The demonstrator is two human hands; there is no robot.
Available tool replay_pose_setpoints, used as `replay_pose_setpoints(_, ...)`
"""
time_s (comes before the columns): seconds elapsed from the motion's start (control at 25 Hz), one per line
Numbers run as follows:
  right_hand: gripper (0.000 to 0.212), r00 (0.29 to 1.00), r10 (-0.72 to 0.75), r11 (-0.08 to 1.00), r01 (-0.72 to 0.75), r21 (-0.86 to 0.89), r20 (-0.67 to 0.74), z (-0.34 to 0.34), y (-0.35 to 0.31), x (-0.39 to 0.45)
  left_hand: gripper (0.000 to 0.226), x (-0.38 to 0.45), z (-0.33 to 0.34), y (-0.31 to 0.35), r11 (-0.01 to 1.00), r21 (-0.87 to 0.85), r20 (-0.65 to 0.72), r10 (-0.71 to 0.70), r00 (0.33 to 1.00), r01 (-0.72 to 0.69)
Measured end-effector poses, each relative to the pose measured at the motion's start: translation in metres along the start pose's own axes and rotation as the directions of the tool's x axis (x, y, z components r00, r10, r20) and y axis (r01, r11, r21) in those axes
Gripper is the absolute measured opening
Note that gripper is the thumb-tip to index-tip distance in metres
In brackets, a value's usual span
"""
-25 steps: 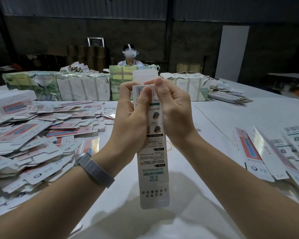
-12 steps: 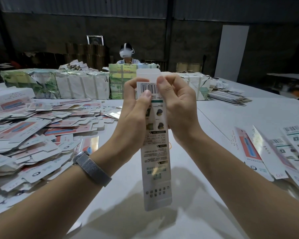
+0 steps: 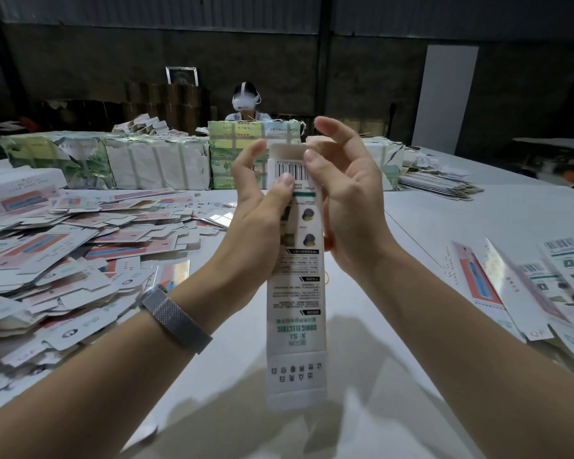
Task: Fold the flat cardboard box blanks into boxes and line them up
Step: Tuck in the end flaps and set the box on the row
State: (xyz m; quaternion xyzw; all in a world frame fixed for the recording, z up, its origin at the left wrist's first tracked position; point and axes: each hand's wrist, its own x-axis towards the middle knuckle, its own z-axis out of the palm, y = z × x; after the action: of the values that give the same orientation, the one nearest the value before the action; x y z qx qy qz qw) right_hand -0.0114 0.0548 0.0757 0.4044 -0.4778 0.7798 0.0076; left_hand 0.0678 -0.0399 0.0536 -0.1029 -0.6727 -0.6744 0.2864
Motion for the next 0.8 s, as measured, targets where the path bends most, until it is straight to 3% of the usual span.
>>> replay_pose_setpoints(0.12, 0.015, 0.997, 0.03, 0.999, -0.026, -0.044, 0.074, -0.0004, -0.0034, -0.0028, 0.033, 0.0015, -0.0019, -0.0006, 1.0, 0.004, -0.016, -0.014, 1.0, 0.014)
replay_pose_setpoints(0.32, 0.011, 0.996, 0.083, 0.993, -0.079, -0.09, 0.043, 0.0006, -0.0072, 0.0, 0.03, 0.002, -0.0007, -0.0025, 1.0, 0.029, 0.009, 0.006, 1.0, -0.007)
replay_pose_setpoints(0.56, 0.022, 0.974, 0.197, 0.973, -0.182, -0.139, 0.108, 0.0006, -0.0026, 0.0012, 0.035, 0.0048, -0.0041, 0.0003, 0.996, 0.023, 0.038, 0.09, 0.995, -0.091)
replay_pose_setpoints(0.8, 0.019, 0.986, 0.152, 0.98, -0.142, -0.136, 0.067, 0.0007, -0.0044, 0.0003, 0.039, 0.0042, -0.008, -0.0052, 0.994, 0.053, 0.059, 0.091, 0.994, -0.094)
